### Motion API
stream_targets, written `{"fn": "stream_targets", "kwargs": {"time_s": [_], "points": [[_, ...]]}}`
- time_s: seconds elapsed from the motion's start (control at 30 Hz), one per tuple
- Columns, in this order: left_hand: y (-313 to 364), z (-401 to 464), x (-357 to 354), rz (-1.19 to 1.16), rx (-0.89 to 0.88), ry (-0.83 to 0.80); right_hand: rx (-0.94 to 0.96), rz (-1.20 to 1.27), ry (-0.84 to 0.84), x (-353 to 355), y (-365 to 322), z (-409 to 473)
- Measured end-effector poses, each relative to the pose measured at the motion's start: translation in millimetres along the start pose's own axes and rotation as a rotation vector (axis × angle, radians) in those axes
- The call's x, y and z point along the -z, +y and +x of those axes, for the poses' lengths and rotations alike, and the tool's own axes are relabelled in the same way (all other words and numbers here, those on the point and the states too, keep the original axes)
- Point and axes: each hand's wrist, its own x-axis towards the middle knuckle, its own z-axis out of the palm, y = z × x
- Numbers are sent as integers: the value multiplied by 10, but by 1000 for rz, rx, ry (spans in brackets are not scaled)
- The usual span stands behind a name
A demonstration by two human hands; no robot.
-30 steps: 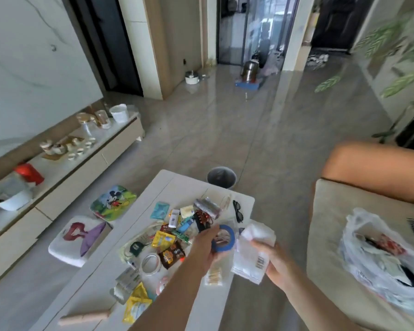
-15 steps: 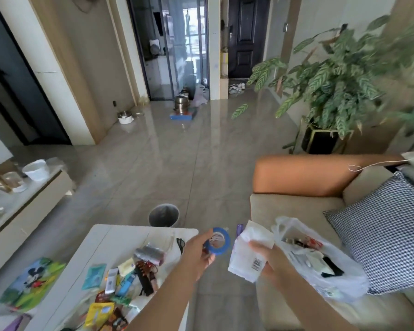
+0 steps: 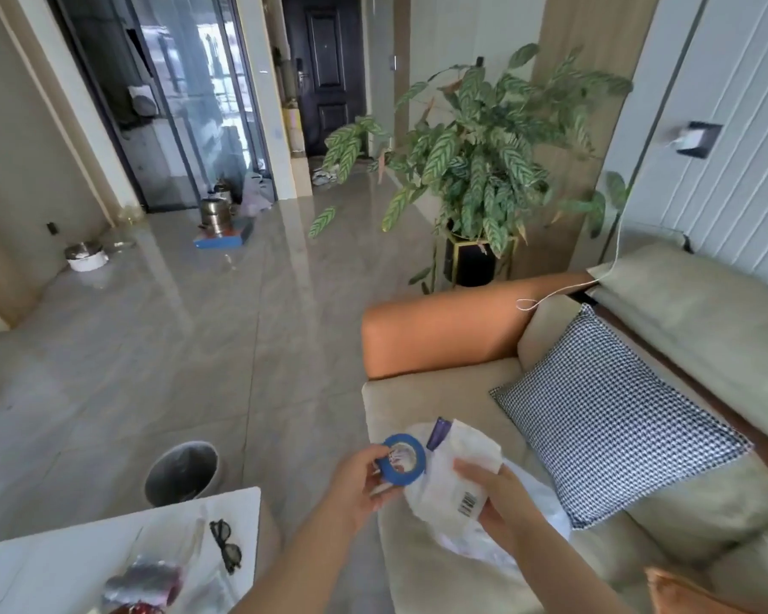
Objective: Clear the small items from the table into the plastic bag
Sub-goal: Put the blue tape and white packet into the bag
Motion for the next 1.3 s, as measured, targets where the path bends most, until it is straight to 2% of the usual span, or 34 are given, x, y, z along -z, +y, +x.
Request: {"fn": "stream_targets", "kwargs": {"time_s": [0.37, 0.57, 0.83, 1.07, 1.17, 1.3], "points": [[-4, 1388, -705, 349, 190, -127, 4, 67, 564, 676, -23, 743], [-108, 2156, -960, 516, 306, -174, -38, 109, 788, 1007, 207, 1243], [-462, 2862, -1026, 579, 413, -135, -180, 20, 871, 1106, 445, 1930], [-982, 3492, -1043, 602, 479, -48, -377, -55, 944, 1478, 1032, 2532], [-1219, 3740, -1028, 618, 449, -71, -429, -117, 997, 1656, 1210, 2729], [-1425, 3986, -1025, 665, 282, -139, -429, -367, 1002, 1922, 1288, 2906]]}}
